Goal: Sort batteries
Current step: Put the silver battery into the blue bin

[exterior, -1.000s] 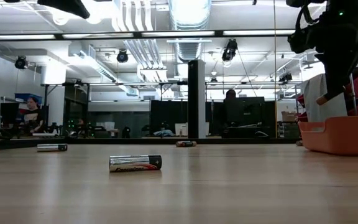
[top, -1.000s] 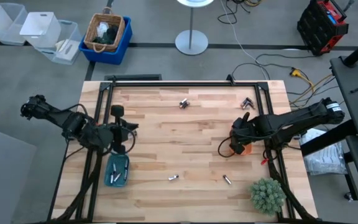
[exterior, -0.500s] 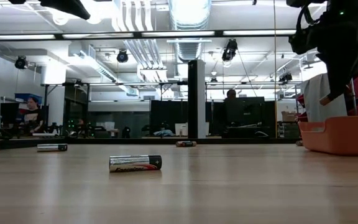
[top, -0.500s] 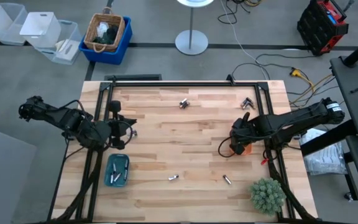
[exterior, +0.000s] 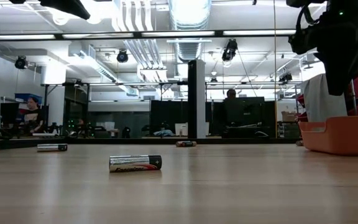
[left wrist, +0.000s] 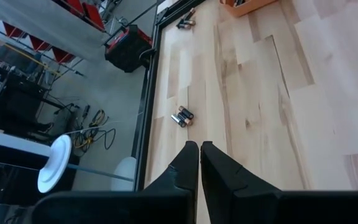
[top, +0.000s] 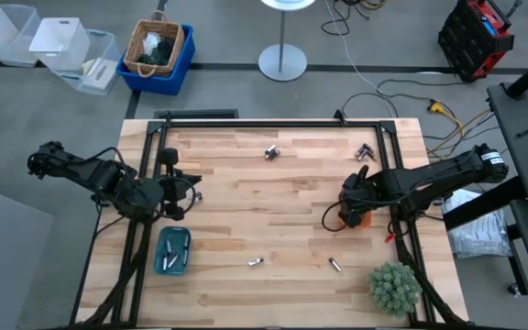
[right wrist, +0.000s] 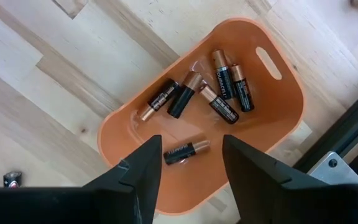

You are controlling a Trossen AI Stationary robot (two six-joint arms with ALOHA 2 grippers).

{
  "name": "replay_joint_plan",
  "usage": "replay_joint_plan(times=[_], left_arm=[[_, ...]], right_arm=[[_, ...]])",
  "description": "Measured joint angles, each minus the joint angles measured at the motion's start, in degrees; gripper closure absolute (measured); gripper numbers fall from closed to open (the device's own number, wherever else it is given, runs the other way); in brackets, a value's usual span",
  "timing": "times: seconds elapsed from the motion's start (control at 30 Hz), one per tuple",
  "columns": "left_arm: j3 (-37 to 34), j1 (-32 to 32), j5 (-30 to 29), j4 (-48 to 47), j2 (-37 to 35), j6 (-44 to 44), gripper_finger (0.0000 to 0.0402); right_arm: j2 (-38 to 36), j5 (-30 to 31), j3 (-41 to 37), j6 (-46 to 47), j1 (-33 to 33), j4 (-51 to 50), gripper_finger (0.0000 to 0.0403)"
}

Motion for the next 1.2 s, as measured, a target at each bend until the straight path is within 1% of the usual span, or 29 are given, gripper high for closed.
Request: replay_joint_plan(times=[0.13,0.33,0.53,0.63,0.73,0.93,1.2], left_arm=[[0.0,0.0,0.0,0.0,0.0,-0.2,0.0402],[0.0,0.0,0.0,0.0,0.0,-0.2,0.0402],[0.0,0.0,0.0,0.0,0.0,-0.1,0.0402],[0.0,0.0,-0.1,0.0,0.0,-0.2,0.0402],[0.0,0.0,-0.1,0.0,0.0,-0.2,0.0402],[0.0,0.0,-0.1,0.0,0.0,-1.3,0.0402],[0.0,0.0,-0.1,0.0,0.0,-3.5,0.0402]], right_arm=[[0.0,3.9,1.1,2.1,-0.1,-0.1,0.0243],[0.0,13.0,6.5,2.5,-2.7,0.0,0.0257],[0.0,21.6,13.1,-4.9,-6.3,0.5,0.0265],[0.0,24.6,15.7,-8.5,-7.9,2.3,0.0266],[0.0,24.9,17.1,-12.8,-9.7,6.4,0.0261],[0.1,24.8,17.4,-21.9,-12.7,16.4,0.0245],[0.1,24.7,17.4,-32.1,-14.8,24.1,0.0227]])
